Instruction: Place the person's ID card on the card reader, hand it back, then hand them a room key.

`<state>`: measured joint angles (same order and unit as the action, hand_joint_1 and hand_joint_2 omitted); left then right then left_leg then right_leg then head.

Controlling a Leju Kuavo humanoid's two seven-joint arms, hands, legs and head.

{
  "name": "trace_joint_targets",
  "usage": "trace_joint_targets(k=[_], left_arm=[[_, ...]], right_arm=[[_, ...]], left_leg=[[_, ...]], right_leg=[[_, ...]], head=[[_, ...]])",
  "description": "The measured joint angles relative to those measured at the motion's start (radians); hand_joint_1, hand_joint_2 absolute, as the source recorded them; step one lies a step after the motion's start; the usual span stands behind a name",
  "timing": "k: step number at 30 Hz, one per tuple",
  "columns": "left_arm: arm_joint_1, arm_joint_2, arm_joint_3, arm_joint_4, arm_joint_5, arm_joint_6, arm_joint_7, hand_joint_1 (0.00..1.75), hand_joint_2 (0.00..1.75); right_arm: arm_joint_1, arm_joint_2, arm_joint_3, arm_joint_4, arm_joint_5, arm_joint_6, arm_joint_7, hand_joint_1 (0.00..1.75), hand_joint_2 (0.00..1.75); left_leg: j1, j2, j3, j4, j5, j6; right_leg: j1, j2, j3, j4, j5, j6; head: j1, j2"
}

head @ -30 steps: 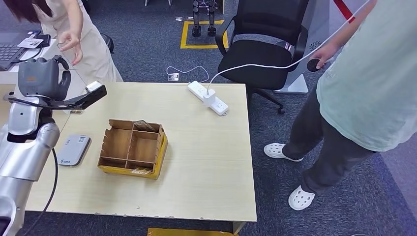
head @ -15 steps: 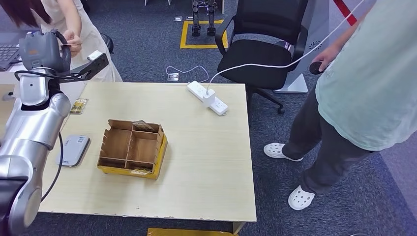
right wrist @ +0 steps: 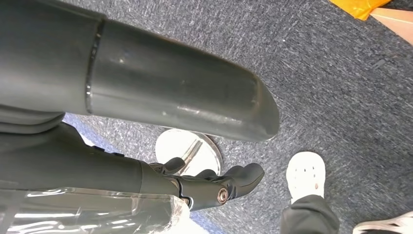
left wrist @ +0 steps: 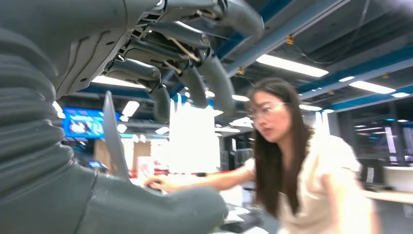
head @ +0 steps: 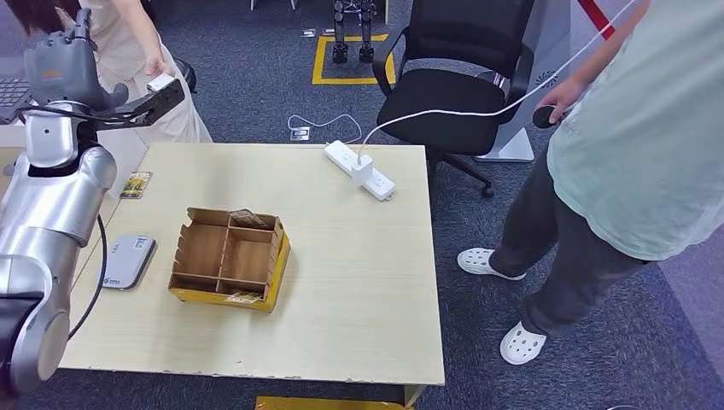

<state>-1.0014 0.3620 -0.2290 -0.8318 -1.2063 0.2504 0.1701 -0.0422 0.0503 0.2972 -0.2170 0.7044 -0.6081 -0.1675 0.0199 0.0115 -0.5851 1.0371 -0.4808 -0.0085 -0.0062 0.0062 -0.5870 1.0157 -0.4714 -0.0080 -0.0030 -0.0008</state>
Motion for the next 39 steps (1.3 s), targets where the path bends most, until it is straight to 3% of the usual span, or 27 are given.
trace_joint_targets(k=[5,8,12,15,17,21,26,30,33,36,39], left_arm=[[-0.019,0.093,0.0,0.007,0.012,-0.049,-0.015,0.0,1.75],[-0.019,0.154,0.0,0.007,0.048,-0.127,-0.055,0.0,1.75],[-0.018,0.232,-0.004,0.005,0.172,-0.33,-0.177,0.0,1.75],[-0.005,0.316,-0.036,-0.026,0.39,-0.549,-0.304,0.0,1.75],[0.01,0.388,-0.072,-0.074,0.565,-0.683,-0.344,0.0,1.75],[-0.013,0.545,-0.185,-0.189,0.795,-0.887,-0.306,0.0,1.75],[-0.179,0.685,-0.412,-0.287,0.889,-1.078,-0.209,0.0,1.75],[-0.342,0.757,-0.653,-0.311,0.754,-1.064,-0.162,0.0,1.75],[-0.401,0.821,-0.808,-0.312,0.652,-0.992,-0.163,0.0,1.75],[-0.392,0.898,-0.91,-0.313,0.66,-0.866,-0.117,0.0,1.75],[-0.302,0.997,-0.979,-0.313,0.755,-0.639,-0.013,0.0,1.75]], right_arm=[[0.009,0.0,-0.006,0.002,-0.009,-0.003,0.0,0.0,0.0],[0.012,0.0,-0.011,0.003,-0.015,-0.007,-0.002,0.0,0.0],[0.013,-0.001,-0.024,0.004,-0.019,-0.009,-0.015,0.0,0.0],[0.012,-0.006,-0.034,0.005,-0.02,-0.009,-0.031,0.0,0.0],[0.01,-0.01,-0.04,0.005,-0.018,-0.007,-0.038,0.0,0.0],[0.002,-0.021,-0.053,0.005,-0.013,-0.004,-0.042,0.0,0.0],[-0.01,-0.031,-0.064,0.005,-0.004,0.002,-0.038,0.0,0.0],[-0.012,-0.032,-0.077,0.005,-0.001,0.001,-0.029,0.0,0.0],[-0.011,-0.032,-0.082,0.005,0.0,0.0,-0.024,0.0,0.0],[-0.01,-0.032,-0.09,0.005,-0.004,-0.001,-0.022,0.0,0.0],[-0.006,-0.031,-0.104,0.005,-0.014,-0.007,-0.026,0.0,0.0]], left_leg=[[0.0,0.001,0.0,-0.001,0.0,0.0],[0.0,0.002,0.0,-0.001,0.0,-0.001],[0.0,0.002,0.0,-0.001,0.0,-0.001],[0.0,0.004,-0.001,-0.001,0.0,-0.001],[0.0,0.005,-0.001,-0.001,0.0,-0.001],[0.001,0.005,-0.003,-0.001,0.0,-0.001],[0.001,0.003,-0.005,-0.001,0.0,-0.001],[0.001,0.004,-0.004,-0.001,0.0,-0.001],[0.001,0.006,-0.004,-0.002,0.0,-0.002],[0.001,0.007,-0.003,-0.003,0.0,-0.002],[0.0,0.007,-0.002,-0.004,-0.002,-0.005]], right_leg=[[0.0,0.002,-0.002,0.001,0.0,0.0],[0.0,0.003,-0.002,0.001,-0.001,0.0],[0.0,0.003,-0.002,0.001,-0.001,-0.001],[0.0,0.004,-0.002,0.002,0.0,-0.001],[0.0,0.005,-0.003,0.002,0.0,-0.001],[0.001,0.005,-0.006,0.001,0.0,-0.001],[0.001,0.003,-0.007,0.001,0.0,-0.001],[0.001,0.003,-0.006,0.001,0.0,-0.001],[0.001,0.005,-0.007,0.002,0.0,-0.002],[0.001,0.006,-0.007,0.002,-0.001,-0.003],[0.0,0.007,-0.007,0.003,-0.002,-0.005]], head=[[0.0,0.0],[-0.001,0.0],[-0.001,0.0],[-0.001,0.0],[-0.001,0.0],[-0.002,0.0],[-0.001,0.0],[0.0,0.0],[-0.001,0.0],[-0.001,0.0],[0.0,0.0]])
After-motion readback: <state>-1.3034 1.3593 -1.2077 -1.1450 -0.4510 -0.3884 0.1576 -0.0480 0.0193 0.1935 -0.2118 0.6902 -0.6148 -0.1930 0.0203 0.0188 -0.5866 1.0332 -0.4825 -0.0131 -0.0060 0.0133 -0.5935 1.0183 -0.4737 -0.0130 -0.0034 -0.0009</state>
